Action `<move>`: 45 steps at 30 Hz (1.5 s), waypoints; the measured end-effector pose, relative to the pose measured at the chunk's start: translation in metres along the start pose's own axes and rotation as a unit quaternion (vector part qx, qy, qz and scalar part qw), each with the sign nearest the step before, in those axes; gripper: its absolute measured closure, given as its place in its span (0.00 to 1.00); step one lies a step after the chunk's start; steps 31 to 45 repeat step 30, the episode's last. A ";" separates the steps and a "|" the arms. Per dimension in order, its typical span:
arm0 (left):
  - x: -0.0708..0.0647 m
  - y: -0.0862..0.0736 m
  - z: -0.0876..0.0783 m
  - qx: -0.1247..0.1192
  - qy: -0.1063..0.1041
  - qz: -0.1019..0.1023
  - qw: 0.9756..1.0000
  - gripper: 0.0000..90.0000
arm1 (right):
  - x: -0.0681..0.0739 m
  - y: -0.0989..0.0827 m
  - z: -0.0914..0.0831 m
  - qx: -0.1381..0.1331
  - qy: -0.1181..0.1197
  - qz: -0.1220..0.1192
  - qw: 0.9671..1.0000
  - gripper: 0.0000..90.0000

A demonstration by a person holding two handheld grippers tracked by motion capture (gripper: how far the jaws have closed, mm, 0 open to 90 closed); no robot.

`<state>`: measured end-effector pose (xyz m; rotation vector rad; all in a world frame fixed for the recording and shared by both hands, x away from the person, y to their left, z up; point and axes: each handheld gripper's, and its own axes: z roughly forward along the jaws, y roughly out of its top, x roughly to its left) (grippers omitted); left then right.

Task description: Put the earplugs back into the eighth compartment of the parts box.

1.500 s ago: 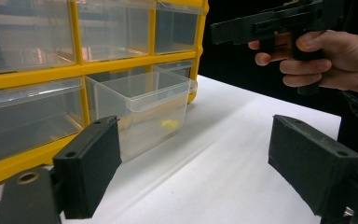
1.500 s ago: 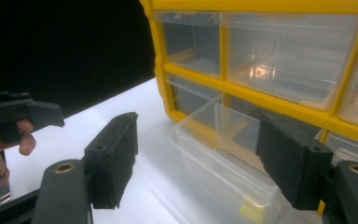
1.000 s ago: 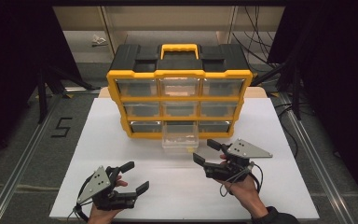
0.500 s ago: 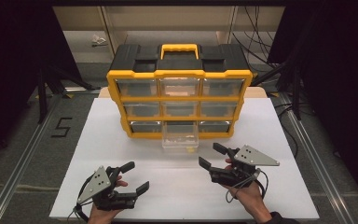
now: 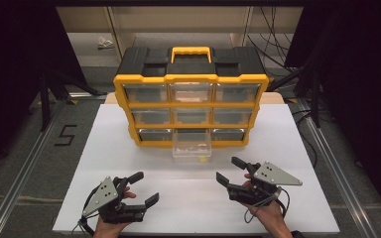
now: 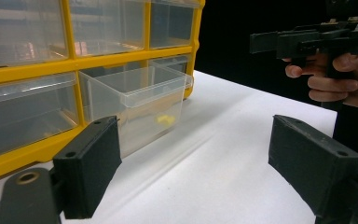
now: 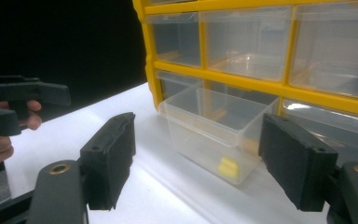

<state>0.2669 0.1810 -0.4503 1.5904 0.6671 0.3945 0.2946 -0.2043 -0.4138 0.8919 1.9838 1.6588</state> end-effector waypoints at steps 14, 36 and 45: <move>0.000 0.000 -0.001 0.000 0.000 0.000 1.000 0.18 | -0.001 -0.013 -0.014 -0.006 -0.023 -0.006 1.000 0.31; -0.001 0.000 0.000 0.001 -0.002 0.001 1.000 0.18 | -0.002 -0.016 -0.020 -0.015 -0.027 -0.009 0.999 0.31; -0.001 0.000 0.000 0.001 -0.002 0.001 1.000 0.18 | -0.002 -0.016 -0.020 -0.015 -0.027 -0.009 0.999 0.31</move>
